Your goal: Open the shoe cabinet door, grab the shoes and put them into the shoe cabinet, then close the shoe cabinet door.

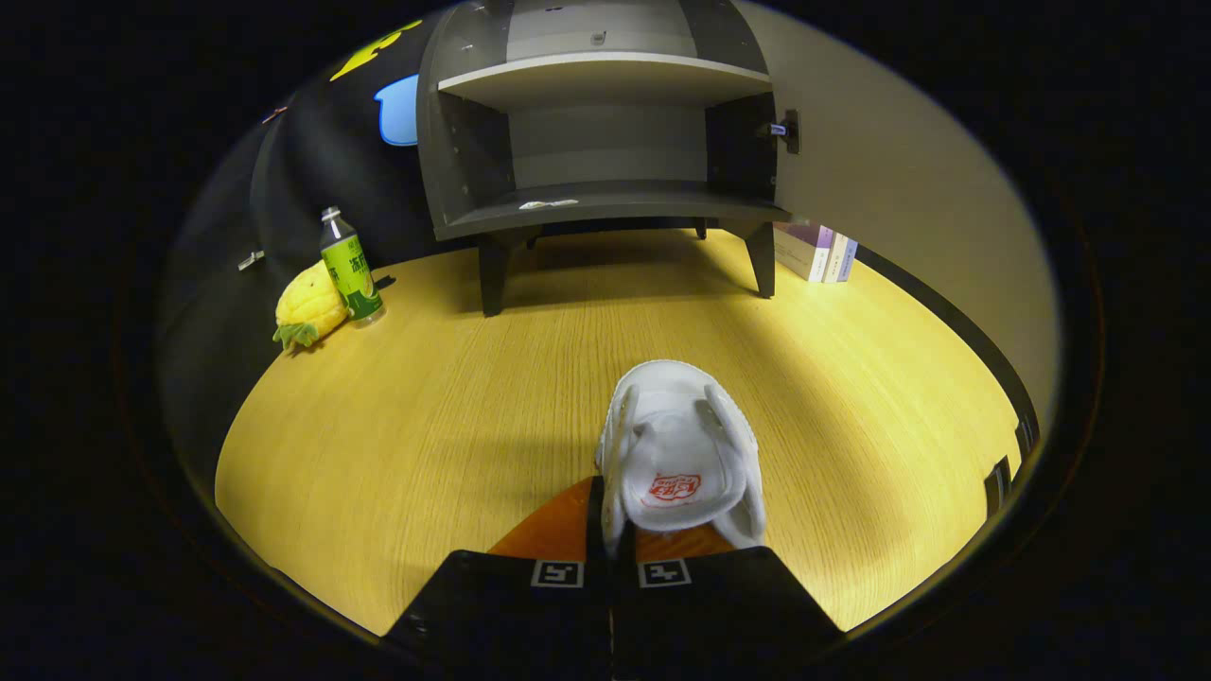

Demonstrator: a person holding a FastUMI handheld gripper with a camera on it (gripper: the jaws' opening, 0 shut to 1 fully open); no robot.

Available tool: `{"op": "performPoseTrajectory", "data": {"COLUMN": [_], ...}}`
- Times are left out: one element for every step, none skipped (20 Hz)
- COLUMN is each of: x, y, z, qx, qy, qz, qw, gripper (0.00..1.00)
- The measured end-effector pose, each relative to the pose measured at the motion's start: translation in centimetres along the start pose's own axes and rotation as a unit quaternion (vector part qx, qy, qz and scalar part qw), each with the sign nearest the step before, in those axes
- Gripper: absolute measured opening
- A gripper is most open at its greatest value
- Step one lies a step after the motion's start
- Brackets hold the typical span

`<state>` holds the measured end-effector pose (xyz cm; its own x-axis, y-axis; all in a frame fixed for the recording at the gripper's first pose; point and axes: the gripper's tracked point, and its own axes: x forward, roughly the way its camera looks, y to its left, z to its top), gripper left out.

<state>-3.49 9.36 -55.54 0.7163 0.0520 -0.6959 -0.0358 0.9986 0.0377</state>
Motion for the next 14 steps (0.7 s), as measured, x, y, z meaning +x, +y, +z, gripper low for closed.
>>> {"op": "performPoseTrajectory", "data": {"x": [-0.3, -0.6, -1.0, -1.6, -2.2, -2.9, -3.7, -4.6, -5.4, -6.3, -7.2, -8.1, -8.9, -9.8], "y": [-0.1, -0.3, -0.4, -0.4, -0.5, -0.7, -0.8, -0.9, -0.9, -0.9, -1.1, -1.2, -1.3, -1.5], "z": [0.2, 0.6, 1.0, 1.6, 2.4, 3.2, 4.1, 5.2, 6.3, 7.6, 8.9, 10.2, 11.6, 13.0], "qx": [0.0, -0.004, -0.006, -0.001, 0.003, 0.005, 0.004, 0.002, 0.001, 0.001, 0.003, 0.006, 0.01, 0.013], "qy": [-0.002, -0.005, -0.007, -0.009, -0.014, -0.02, -0.027, -0.034, -0.041, -0.047, -0.052, -0.054, -0.056, -0.061], "qz": [0.0, -0.001, 0.003, 0.006, 0.008, 0.009, 0.01, 0.013, 0.015, 0.017, 0.019, 0.019, 0.019, 0.018], "qw": [1.0, 1.0, 1.0, 1.0, 1.0, 1.0, 1.0, 0.999, 0.999, 0.999, 0.998, 0.998, 0.998, 0.998], "gripper": [0.06, 0.06, 0.06, 0.06, 0.06, 0.06, 0.06, 0.06, 0.06, 0.06, 0.06, 0.06, 0.06, 0.06]}}
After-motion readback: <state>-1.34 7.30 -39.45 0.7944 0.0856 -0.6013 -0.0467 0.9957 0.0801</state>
